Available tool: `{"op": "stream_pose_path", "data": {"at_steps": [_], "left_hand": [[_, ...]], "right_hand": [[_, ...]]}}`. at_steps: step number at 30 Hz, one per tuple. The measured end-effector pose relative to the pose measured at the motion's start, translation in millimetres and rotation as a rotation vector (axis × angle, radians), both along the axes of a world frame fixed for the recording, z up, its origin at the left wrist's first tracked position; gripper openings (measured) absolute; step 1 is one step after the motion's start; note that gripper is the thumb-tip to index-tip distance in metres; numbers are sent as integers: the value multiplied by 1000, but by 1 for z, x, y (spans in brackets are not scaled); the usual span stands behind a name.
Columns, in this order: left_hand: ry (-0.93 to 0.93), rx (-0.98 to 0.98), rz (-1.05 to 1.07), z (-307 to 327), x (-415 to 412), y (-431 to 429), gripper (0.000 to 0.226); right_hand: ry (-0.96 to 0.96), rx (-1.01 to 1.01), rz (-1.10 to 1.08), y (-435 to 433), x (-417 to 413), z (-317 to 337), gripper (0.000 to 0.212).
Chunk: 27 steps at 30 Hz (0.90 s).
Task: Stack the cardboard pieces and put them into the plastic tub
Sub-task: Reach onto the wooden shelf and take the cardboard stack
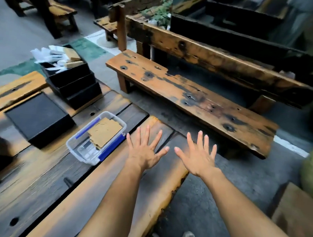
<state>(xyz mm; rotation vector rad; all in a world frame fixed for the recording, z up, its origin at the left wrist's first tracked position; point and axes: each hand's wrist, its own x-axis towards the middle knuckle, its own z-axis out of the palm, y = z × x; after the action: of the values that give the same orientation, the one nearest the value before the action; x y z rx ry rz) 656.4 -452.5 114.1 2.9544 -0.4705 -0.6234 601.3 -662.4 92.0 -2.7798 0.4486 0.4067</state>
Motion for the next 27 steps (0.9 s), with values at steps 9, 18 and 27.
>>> {"op": "stream_pose_path", "data": {"at_steps": [9, 18, 27], "left_hand": [[-13, 0, -206, -5, -21, -96, 81], [-16, 8, -366, -11, -85, -206, 82], [-23, 19, -533, -2, -144, -307, 81]], "right_hand": [[14, 6, -201, -77, -68, 2, 100], [21, 11, -396, -171, -158, 4, 100], [29, -20, -550, -249, -242, 6, 100]]}}
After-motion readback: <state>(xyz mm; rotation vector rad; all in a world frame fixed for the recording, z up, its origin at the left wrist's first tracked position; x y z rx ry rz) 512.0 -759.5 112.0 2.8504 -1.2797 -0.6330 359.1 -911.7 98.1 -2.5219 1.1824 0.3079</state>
